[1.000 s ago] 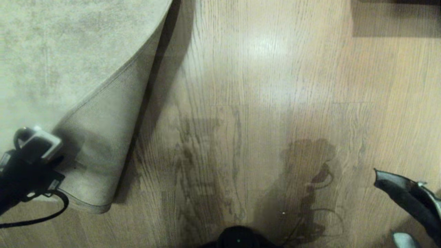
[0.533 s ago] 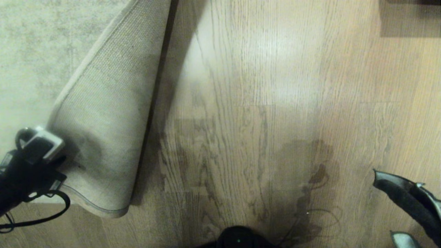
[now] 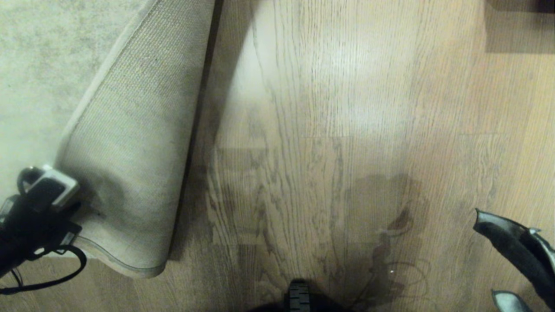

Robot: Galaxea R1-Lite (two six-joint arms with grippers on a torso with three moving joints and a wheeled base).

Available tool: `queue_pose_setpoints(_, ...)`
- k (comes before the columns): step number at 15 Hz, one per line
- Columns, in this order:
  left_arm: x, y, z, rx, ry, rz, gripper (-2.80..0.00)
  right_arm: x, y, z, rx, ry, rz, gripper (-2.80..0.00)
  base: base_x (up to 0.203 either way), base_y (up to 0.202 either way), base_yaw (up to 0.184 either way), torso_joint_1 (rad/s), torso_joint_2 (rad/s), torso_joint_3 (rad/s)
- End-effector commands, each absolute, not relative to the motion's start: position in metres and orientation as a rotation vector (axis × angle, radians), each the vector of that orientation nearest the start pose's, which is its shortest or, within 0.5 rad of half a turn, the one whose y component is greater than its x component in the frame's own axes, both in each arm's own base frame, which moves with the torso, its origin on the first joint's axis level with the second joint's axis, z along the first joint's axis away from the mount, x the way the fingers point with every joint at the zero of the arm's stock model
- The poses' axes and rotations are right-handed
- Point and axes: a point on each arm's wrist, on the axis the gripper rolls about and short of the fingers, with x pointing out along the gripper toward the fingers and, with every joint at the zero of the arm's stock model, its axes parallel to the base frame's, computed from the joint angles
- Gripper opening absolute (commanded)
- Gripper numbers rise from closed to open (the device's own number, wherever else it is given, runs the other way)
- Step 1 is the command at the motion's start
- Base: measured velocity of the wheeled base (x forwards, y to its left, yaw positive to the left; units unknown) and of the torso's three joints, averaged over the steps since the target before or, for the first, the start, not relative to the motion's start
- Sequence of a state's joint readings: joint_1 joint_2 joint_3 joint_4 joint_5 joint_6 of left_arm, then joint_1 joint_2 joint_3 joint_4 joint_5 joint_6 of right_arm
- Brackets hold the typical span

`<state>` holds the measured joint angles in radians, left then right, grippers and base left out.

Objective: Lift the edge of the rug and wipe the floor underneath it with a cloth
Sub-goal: Lift up the carpet

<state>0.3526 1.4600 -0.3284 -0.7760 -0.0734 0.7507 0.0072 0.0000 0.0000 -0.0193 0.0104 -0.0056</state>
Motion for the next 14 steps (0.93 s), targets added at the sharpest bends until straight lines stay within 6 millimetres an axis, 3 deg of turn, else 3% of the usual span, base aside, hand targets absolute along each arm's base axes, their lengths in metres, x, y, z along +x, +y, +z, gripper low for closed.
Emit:
queue_pose_setpoints(1,0.189,0.068,0.132,0.634,0.442,0.132,-2.8,-0.023,0.0,0.078,-0.006,-0.02,0.018,-2.8,0.0,0.0,0.0,0.0,0.0,0.0)
queue_pose_setpoints(6,0.178,0.065,0.13,0.569,0.44,0.164,-2.8,-0.023,0.0,0.078,-0.006,-0.02,0.018,-2.8,0.0,0.0,0.0,0.0,0.0,0.0)
queue_pose_setpoints(14,0.179,0.08,0.134,0.546,0.416,0.16,-2.8,-0.023,0.0,0.078,-0.006,-0.019,0.018,-2.8,0.0,0.0,0.0,0.0,0.0,0.0)
